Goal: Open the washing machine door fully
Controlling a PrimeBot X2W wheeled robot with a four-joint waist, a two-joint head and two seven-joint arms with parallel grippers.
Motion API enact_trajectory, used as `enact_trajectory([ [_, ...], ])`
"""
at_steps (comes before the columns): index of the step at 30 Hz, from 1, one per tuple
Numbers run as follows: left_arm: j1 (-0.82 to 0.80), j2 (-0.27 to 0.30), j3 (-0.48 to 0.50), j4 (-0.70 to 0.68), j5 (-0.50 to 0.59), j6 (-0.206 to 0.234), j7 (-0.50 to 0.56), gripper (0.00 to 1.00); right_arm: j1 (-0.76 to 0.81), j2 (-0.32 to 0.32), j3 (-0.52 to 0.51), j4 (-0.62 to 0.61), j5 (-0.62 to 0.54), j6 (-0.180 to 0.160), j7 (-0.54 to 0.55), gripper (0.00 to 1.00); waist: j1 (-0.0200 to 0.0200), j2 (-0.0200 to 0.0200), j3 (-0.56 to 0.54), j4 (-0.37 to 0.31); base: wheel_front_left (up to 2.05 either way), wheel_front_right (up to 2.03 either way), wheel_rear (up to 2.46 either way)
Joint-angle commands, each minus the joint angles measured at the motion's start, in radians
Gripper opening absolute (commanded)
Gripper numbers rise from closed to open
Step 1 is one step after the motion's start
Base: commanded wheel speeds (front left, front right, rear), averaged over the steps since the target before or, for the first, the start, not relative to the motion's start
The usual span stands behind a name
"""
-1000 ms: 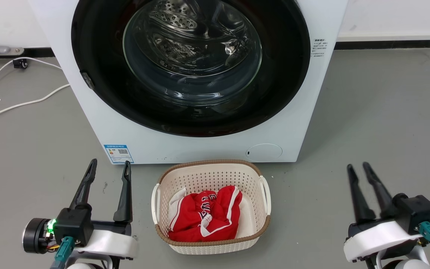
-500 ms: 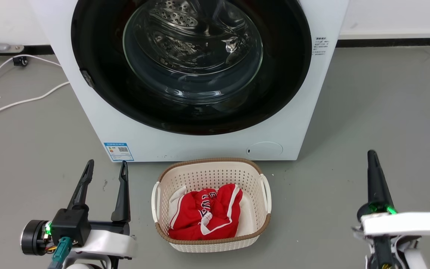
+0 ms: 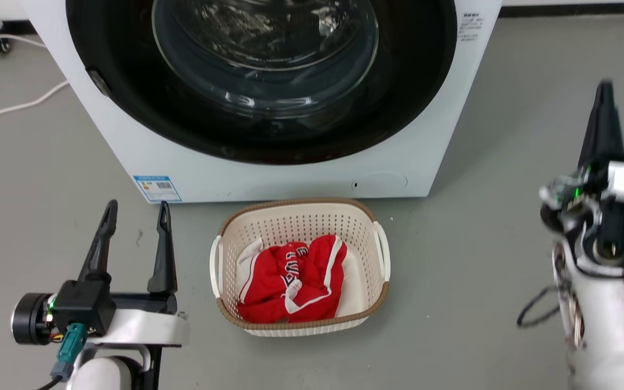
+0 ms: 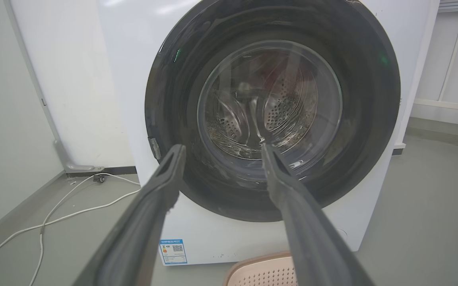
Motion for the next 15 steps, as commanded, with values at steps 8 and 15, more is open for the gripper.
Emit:
enact_trajectory([
  [8,-0.082,-0.007,0.002,-0.014,0.005,-0.011,-0.002,1.0,-0.37,-0.069,0.008,0.283,0.01,0.0,0.105,0.0,0.0,-0.0001,0.102,0.026,0.0,0.0,0.0],
  [15,-0.129,-0.013,-0.013,-0.019,0.004,-0.025,-0.002,1.0,-0.636,-0.159,0.069,0.555,-0.037,0.0,0.273,0.0,0.0,-0.0001,0.154,0.063,0.0,0.0,0.0],
])
